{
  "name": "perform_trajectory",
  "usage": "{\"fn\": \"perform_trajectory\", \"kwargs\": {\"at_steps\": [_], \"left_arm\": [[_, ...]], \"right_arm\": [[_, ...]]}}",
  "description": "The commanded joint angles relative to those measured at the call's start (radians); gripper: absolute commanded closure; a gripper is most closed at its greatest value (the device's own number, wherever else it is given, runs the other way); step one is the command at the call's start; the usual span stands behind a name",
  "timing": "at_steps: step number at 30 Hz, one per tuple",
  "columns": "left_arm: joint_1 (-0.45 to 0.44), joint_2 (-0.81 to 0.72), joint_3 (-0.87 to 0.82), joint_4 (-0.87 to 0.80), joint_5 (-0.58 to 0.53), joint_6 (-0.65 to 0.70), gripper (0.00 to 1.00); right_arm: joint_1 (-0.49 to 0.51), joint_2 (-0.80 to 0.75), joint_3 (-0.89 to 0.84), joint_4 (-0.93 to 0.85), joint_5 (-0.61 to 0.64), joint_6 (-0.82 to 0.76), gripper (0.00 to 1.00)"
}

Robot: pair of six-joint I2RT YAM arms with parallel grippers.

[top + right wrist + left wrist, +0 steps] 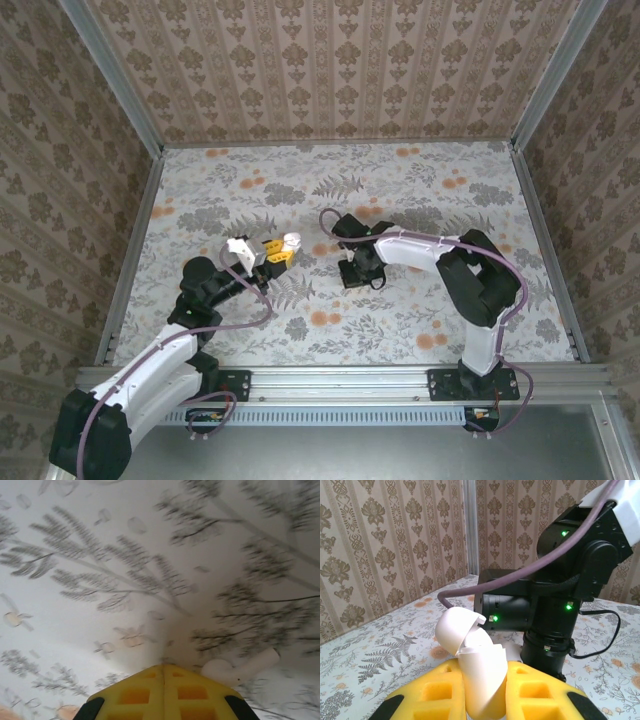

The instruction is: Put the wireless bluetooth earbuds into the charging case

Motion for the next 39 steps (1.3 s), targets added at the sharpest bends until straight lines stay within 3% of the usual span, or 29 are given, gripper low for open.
{"fn": "perform_trajectory", "kwargs": {"at_steps": [1, 5, 10, 15, 24, 39], "left_arm": [[0.006, -0.008, -0.007, 0.007, 0.008, 0.020, 1.00], [0.008, -0.006, -0.004, -0.001, 0.008, 0.024, 1.00], [0.008, 0.001, -0.002, 0.004, 0.014, 0.020, 1.00], [0.007, 0.001, -0.010, 0.010, 0.022, 0.005, 1.00], [0.002, 0.026, -0.015, 0.050, 0.030, -0.029, 1.00], [-0.005, 0.019, -0.019, 0.052, 0.027, -0.035, 1.00]], "right_arm": [[-0.028, -0.008, 0.037, -0.097, 0.085, -0.060, 0.97], [-0.045, -0.091, 0.050, -0.110, 0.076, -0.079, 0.97], [-0.152, -0.122, 0.041, -0.073, 0.011, -0.071, 0.95], [-0.217, -0.053, 0.087, -0.066, -0.022, -0.125, 0.92], [-0.220, 0.120, 0.204, -0.045, -0.132, -0.205, 0.93], [-0.217, -0.003, -0.111, 0.056, -0.220, -0.053, 0.96]]}}
